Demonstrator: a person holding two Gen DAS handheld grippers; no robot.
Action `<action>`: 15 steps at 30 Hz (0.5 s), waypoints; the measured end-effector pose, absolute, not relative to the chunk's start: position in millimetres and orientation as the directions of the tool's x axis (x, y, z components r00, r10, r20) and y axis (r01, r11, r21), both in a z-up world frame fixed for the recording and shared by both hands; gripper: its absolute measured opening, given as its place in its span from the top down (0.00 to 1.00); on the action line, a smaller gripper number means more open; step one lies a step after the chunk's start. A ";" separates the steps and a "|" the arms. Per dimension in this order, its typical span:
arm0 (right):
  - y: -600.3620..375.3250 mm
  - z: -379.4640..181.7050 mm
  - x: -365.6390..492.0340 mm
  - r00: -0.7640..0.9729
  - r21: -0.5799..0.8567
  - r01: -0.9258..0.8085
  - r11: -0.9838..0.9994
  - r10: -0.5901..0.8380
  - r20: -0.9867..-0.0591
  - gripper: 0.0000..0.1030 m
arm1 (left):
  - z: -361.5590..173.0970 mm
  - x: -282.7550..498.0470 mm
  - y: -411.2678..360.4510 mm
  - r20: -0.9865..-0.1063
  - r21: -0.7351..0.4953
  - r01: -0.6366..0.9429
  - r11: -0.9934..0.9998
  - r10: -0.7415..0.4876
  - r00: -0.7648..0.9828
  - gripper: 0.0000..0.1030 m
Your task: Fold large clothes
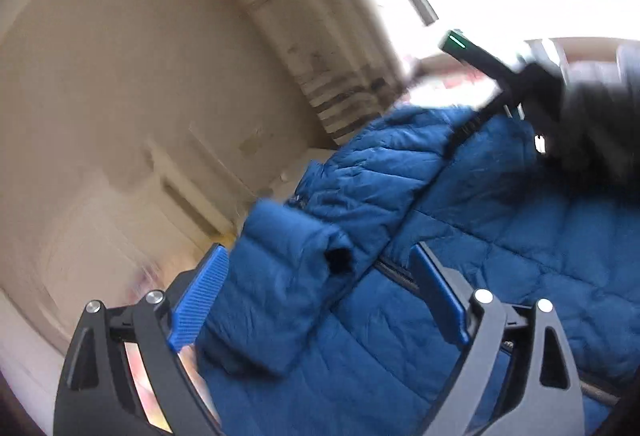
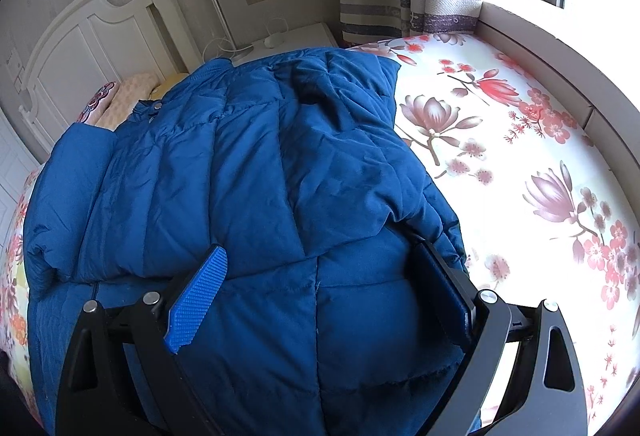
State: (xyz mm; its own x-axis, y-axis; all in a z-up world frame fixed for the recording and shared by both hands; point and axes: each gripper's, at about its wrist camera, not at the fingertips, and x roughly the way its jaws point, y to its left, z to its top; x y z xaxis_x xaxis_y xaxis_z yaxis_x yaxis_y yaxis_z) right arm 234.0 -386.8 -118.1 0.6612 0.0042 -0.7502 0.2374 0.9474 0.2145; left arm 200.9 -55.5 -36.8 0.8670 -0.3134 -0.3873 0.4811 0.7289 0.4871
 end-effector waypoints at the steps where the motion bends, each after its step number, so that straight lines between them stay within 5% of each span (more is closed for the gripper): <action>1: -387.2 -118.0 233.9 0.661 0.214 0.238 0.947 0.004 -0.750 0.13 | -28.3 217.4 -23.1 -0.409 0.293 0.478 0.828 -0.344 0.845 0.11; 4: -386.6 -118.1 234.3 0.656 0.204 0.239 0.949 -0.003 -0.754 0.13 | -34.6 273.8 76.4 -0.435 -0.269 0.257 0.928 -0.355 0.827 0.14; 6: -385.4 -117.9 234.4 0.652 0.192 0.242 0.951 -0.013 -0.758 0.13 | -52.1 299.8 118.8 -0.502 -0.426 0.070 0.902 -0.300 0.811 0.22; 11: -388.4 -108.9 222.4 0.692 0.181 0.290 0.940 -0.075 -0.718 0.21 | -93.5 319.2 145.6 -0.603 -0.399 -0.083 0.913 -0.193 0.774 0.25; 15: -365.6 -75.8 186.1 0.818 0.077 0.334 0.939 -0.248 -0.519 0.21 | -96.1 323.8 145.5 -0.620 -0.399 -0.092 0.912 -0.194 0.760 0.22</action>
